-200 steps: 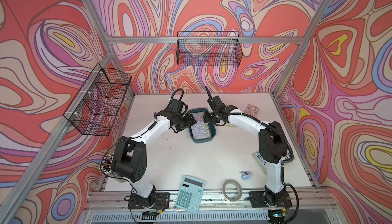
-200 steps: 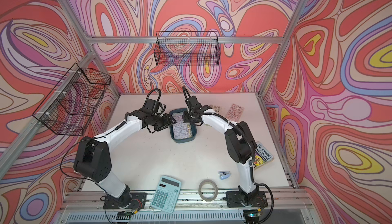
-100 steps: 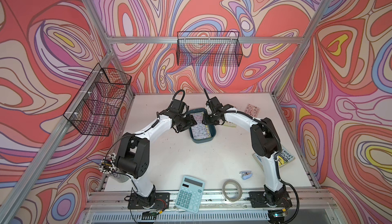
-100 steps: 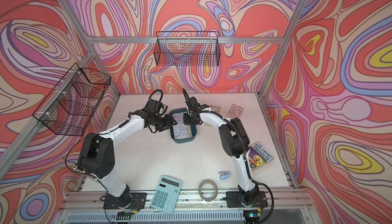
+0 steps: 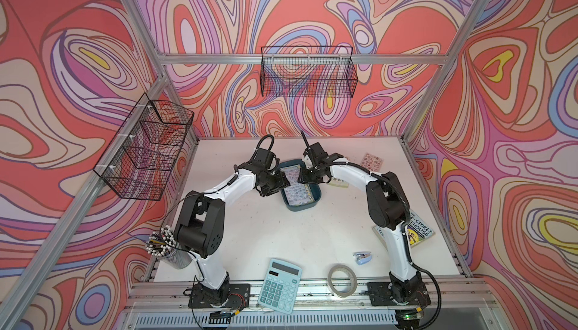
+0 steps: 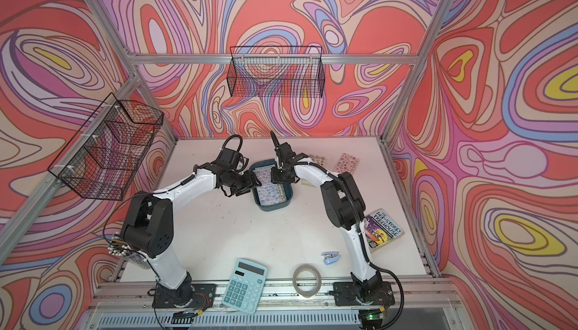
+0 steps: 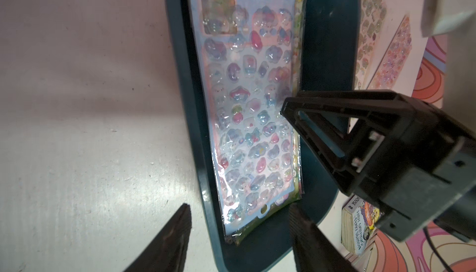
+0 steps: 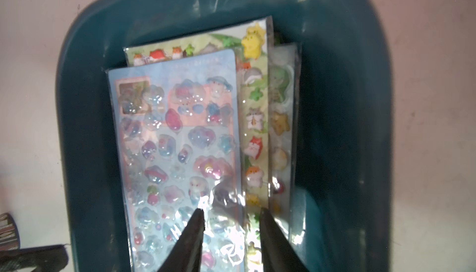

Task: Take the stickers out of the storage box
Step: Pick up the sticker from the storage box.

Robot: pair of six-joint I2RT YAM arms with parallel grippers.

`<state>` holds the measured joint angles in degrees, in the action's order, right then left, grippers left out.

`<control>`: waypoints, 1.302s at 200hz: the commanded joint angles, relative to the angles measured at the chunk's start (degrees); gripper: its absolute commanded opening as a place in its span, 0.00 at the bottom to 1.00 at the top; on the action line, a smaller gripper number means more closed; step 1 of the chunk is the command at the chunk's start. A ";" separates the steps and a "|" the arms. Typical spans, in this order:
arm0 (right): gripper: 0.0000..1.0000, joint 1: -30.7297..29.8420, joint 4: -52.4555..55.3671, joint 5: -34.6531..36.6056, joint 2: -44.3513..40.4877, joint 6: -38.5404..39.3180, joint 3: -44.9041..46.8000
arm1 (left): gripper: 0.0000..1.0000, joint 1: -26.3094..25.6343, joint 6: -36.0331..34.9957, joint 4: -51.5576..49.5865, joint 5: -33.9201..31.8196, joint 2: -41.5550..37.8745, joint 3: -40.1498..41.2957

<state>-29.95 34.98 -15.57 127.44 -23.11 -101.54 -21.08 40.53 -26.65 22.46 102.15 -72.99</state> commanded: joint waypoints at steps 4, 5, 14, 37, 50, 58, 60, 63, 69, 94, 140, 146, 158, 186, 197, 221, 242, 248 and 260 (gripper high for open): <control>0.37 0.07 -2.45 -5.40 1.57 -1.28 2.18 | 0.58 -0.38 0.34 0.87 -0.49 1.51 -0.13; 0.37 0.07 -2.63 -5.59 1.54 -1.34 2.33 | 0.57 -0.37 0.34 0.93 -0.49 1.54 -0.13; 0.37 0.07 -4.21 -7.20 1.02 -2.28 3.75 | 0.53 -0.45 0.42 1.29 -0.42 1.89 -0.13; 0.37 0.25 -7.65 -10.71 -0.17 -4.52 6.96 | 0.44 -0.42 0.51 1.85 -0.35 2.94 -0.37; 0.37 0.57 -9.52 -12.82 -0.73 -5.87 8.70 | 0.40 -0.45 0.42 1.87 -0.16 3.57 -0.65; 0.37 0.83 -10.75 -14.09 -1.08 -6.77 9.78 | 0.37 -0.37 0.34 1.67 -0.15 3.93 -0.96; 0.36 0.92 -11.10 -14.36 -1.12 -7.01 10.07 | 0.36 -0.37 0.31 1.69 -0.14 4.00 -1.00; 0.36 0.95 -11.60 -14.91 -1.28 -7.41 10.50 | 0.35 -0.44 0.28 1.62 -0.13 4.08 -1.09; 0.36 1.29 -12.58 -15.94 -1.57 -8.10 11.38 | 0.33 -0.45 0.16 1.60 -0.20 4.21 -1.10; 0.36 2.43 -17.72 -19.70 -3.67 -11.63 15.87 | 0.28 -0.37 -0.01 1.48 -0.53 4.50 -1.19; 0.35 3.35 -20.98 -24.32 -6.06 -12.91 19.07 | 0.28 -0.38 -0.63 0.39 -0.22 5.20 -2.18; 0.34 3.33 -21.30 -25.02 -6.12 -13.09 19.26 | 0.28 -0.45 -0.69 0.30 -0.32 5.20 -2.24; 0.34 3.40 -21.98 -25.81 -6.24 -13.58 19.59 | 0.28 -0.45 -0.78 0.20 -0.47 5.23 -2.31; 0.30 3.56 -23.06 -26.26 -6.76 -14.32 20.06 | 0.28 -0.45 -0.79 0.05 -0.60 5.43 -2.25; 0.26 3.57 -23.78 -26.59 -6.63 -14.90 20.23 | 0.27 -0.43 -0.89 -0.08 -0.53 5.41 -2.24; 0.17 3.68 -23.37 -26.28 -6.46 -15.25 19.77 | 0.27 -0.43 -1.05 -0.50 -0.66 5.34 -2.33; 0.05 3.91 -22.95 -25.84 -6.48 -15.08 19.34 | 0.27 -0.45 -1.14 -0.84 -0.84 5.25 -2.51; 0.03 3.96 -22.79 -25.78 -6.49 -15.07 19.13 | 0.27 -0.45 -1.13 -0.90 -0.75 5.13 -2.51; 0.01 4.08 -21.92 -25.41 -6.56 -14.71 18.55 | 0.28 -0.38 -1.16 -0.87 -0.75 5.08 -2.51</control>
<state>-25.61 11.51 -40.38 121.64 -37.65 -82.19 -21.06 40.03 -26.41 21.12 106.65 -73.67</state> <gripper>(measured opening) 0.045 0.274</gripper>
